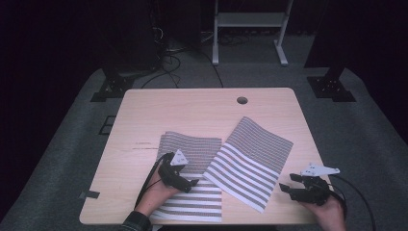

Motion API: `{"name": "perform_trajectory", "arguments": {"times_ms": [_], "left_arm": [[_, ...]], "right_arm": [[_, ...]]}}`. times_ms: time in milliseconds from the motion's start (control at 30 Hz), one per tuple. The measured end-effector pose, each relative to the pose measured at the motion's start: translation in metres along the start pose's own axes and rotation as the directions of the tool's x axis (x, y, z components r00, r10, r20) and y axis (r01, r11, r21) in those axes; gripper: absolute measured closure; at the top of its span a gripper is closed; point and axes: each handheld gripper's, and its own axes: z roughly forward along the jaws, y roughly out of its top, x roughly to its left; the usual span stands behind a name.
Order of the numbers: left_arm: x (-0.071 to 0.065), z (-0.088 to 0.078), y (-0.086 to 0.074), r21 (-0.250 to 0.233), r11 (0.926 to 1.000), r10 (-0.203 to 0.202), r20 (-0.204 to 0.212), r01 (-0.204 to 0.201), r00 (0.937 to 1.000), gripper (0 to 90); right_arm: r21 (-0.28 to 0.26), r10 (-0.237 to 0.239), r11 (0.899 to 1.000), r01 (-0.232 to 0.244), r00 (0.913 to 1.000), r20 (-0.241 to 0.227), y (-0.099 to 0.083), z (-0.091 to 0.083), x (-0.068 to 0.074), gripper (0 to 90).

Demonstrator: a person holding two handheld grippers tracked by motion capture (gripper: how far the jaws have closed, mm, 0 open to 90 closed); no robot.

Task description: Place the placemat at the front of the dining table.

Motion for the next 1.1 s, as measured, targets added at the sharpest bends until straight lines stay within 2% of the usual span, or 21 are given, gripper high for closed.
{"name": "perform_trajectory", "arguments": {"times_ms": [167,200,367,500,633,700,733,933,1100], "left_arm": [[0.000,0.000,0.000,-0.001,1.0000,0.000,-0.001,0.000,1.0000,0.0],[0.000,0.000,0.000,-0.001,1.0000,0.000,-0.001,0.000,1.0000,0.0],[0.000,0.000,0.000,-0.001,1.0000,0.000,0.000,0.000,1.0000,0.0],[0.000,0.000,0.000,-0.001,1.0000,0.000,0.000,0.000,1.0000,0.0],[0.000,0.000,0.000,-0.001,1.0000,-0.004,0.000,0.004,1.0000,0.0],[0.000,0.000,0.000,-0.001,1.0000,-0.002,0.000,0.002,1.0000,0.0],[0.000,0.000,0.000,-0.001,1.0000,-0.002,0.000,0.002,1.0000,0.0],[0.000,0.000,0.000,-0.001,1.0000,0.001,-0.001,-0.001,1.0000,0.0],[0.000,0.000,0.000,-0.001,1.0000,0.000,-0.001,0.000,1.0000,0.0]], "right_arm": [[-0.026,0.025,0.999,-0.027,0.9965,-0.080,0.003,-0.002,0.012,48.9],[-0.027,0.021,0.999,-0.023,0.9955,-0.093,0.003,-0.002,0.016,52.6],[-0.003,-0.028,1.000,0.028,0.9846,-0.173,0.006,0.003,0.036,69.3],[0.019,-0.071,0.997,0.078,0.9694,-0.235,0.007,0.010,0.050,80.6],[0.050,-0.109,0.991,0.127,0.9558,-0.273,0.007,0.017,0.063,83.0],[0.073,-0.123,0.986,0.149,0.9521,-0.280,0.006,0.022,0.066,83.0],[0.088,-0.129,0.983,0.159,0.9521,-0.277,0.006,0.023,0.068,83.1],[0.098,-0.147,0.979,0.177,0.9550,-0.258,0.006,0.024,0.066,88.6],[0.108,-0.147,0.980,0.169,0.9714,-0.187,0.007,0.020,0.058,88.5]]}}
